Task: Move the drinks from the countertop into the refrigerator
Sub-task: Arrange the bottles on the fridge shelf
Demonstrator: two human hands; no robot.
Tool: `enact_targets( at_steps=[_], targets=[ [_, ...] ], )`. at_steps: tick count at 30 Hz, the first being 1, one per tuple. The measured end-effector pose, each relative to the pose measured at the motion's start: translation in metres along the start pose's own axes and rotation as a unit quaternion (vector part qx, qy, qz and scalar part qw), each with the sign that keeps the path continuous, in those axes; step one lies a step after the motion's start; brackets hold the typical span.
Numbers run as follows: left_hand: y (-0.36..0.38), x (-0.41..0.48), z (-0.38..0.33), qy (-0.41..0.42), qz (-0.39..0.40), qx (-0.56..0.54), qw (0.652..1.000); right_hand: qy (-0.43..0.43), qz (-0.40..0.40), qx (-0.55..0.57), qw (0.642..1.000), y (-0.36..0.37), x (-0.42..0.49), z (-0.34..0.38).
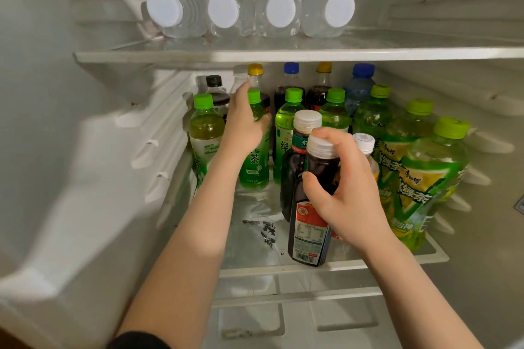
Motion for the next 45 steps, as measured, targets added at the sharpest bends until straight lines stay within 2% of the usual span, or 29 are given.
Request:
enact_targets(
  at_steps=[3,7,16,18,20,22,23,26,28,31,34,38,41,45],
  targets=[
    [0.001,-0.002,0.009,-0.016,0.003,-0.015,1.000,-0.001,-0.002,0.000,1.000,-0.001,0.000,0.000],
    [0.004,0.000,0.010,-0.018,0.001,0.025,1.000,-0.002,-0.001,0.001,1.000,0.000,0.000,0.000],
    [0.002,-0.013,0.009,0.011,-0.018,0.042,0.999,0.005,0.001,0.005,1.000,0.001,0.001,0.000],
    [-0.004,-0.029,0.005,0.071,-0.101,0.052,0.991,0.005,0.001,0.007,1.000,0.001,0.001,-0.001],
    [-0.010,-0.052,0.005,0.144,-0.251,0.023,0.957,0.005,0.001,0.009,1.000,0.002,0.001,-0.001],
    [-0.009,-0.074,0.015,0.143,-0.372,-0.028,0.917,0.005,0.001,0.011,1.000,0.002,0.001,-0.001],
    [-0.007,-0.083,0.021,0.109,-0.397,-0.050,0.910,0.004,0.001,0.011,1.000,0.002,0.001,-0.001],
    [0.006,-0.098,0.041,-0.040,-0.372,-0.060,0.925,0.003,0.001,0.015,1.000,0.001,0.001,-0.001],
    [0.011,-0.100,0.050,-0.101,-0.334,-0.055,0.935,0.005,0.003,0.018,1.000,0.002,0.000,-0.001],
    [0.015,-0.099,0.054,-0.115,-0.314,-0.050,0.941,0.007,0.003,0.019,1.000,0.001,0.000,-0.001],
    [0.017,-0.099,0.057,-0.115,-0.331,0.006,0.937,0.007,0.003,0.020,1.000,0.001,0.001,0.000],
    [0.019,-0.100,0.067,-0.146,-0.312,0.044,0.938,0.007,0.004,0.024,1.000,0.002,0.001,0.000],
    [0.019,-0.097,0.071,-0.156,-0.295,0.033,0.942,0.005,0.003,0.026,1.000,0.001,0.001,-0.001],
    [0.020,-0.093,0.075,-0.155,-0.267,-0.045,0.950,0.015,0.004,0.030,0.999,0.001,0.001,-0.002]
  ],
)
Point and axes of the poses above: each hand's wrist, its own x-axis towards the middle knuckle, its own y-axis out of the palm, z = x × y, the point moved 1 cm from there along x, towards the middle knuckle, and after that the axes turned 4 degrees about -z, right-handed, at the moved point
